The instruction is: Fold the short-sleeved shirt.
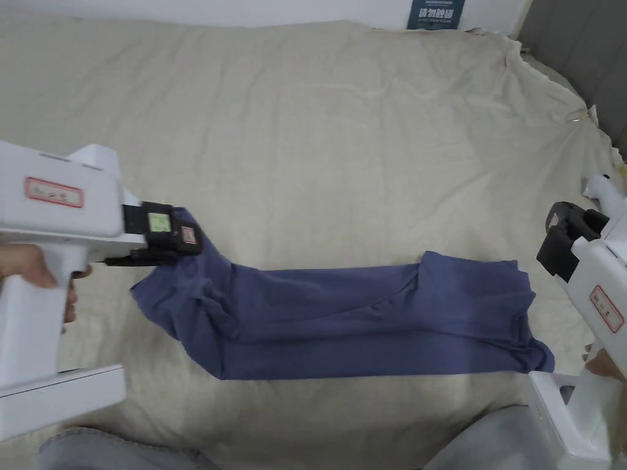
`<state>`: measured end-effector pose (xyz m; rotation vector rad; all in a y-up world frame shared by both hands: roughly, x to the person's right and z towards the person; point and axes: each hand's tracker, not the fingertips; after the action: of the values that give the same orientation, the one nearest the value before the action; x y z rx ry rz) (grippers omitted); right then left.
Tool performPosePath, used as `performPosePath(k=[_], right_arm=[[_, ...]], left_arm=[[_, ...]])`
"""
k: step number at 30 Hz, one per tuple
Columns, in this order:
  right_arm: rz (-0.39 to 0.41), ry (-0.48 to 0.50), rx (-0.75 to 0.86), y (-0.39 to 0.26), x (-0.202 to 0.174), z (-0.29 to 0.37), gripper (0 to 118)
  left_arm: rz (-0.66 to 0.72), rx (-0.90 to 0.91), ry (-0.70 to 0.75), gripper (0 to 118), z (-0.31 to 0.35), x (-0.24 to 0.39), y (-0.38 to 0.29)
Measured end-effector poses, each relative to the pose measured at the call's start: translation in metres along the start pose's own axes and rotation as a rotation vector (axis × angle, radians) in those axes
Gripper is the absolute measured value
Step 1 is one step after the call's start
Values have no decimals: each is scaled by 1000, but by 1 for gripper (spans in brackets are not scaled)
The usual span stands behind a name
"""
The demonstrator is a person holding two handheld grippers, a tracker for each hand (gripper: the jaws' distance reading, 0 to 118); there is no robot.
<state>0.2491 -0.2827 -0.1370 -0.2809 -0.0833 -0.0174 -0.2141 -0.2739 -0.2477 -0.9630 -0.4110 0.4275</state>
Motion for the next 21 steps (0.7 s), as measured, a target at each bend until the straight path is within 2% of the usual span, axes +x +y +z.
performPosePath(k=[4,7,12,14,16,17,18,19,20,21], right_arm=[[-9,-17,7,-1,10,9,0],[-16,-31,9,-4,18,14,0],[-33,-56,-6,-10,28,18,0],[-35,-61,-11,-11,31,18,0],[-31,-62,-16,-12,32,18,0],[-31,-62,-19,-13,33,18,0],[-31,-61,-21,-13,33,17,0],[-29,-58,-23,-13,33,17,0],[-25,-58,-25,-13,33,17,0],[-20,-56,-26,-13,33,16,0]], left_arm=[[-70,-60,64,1,-67,61,-11],[-120,-126,80,1,-119,71,-20],[-129,-197,119,1,-190,103,-39],[-132,-213,152,5,-212,114,-52],[-124,-213,173,31,-230,117,-62],[-107,-211,166,50,-236,115,-65],[-86,-219,148,78,-237,114,-67],[-38,-235,103,92,-237,114,-68],[-5,-236,42,101,-233,112,-66],[25,-230,-11,104,-226,111,-62]])
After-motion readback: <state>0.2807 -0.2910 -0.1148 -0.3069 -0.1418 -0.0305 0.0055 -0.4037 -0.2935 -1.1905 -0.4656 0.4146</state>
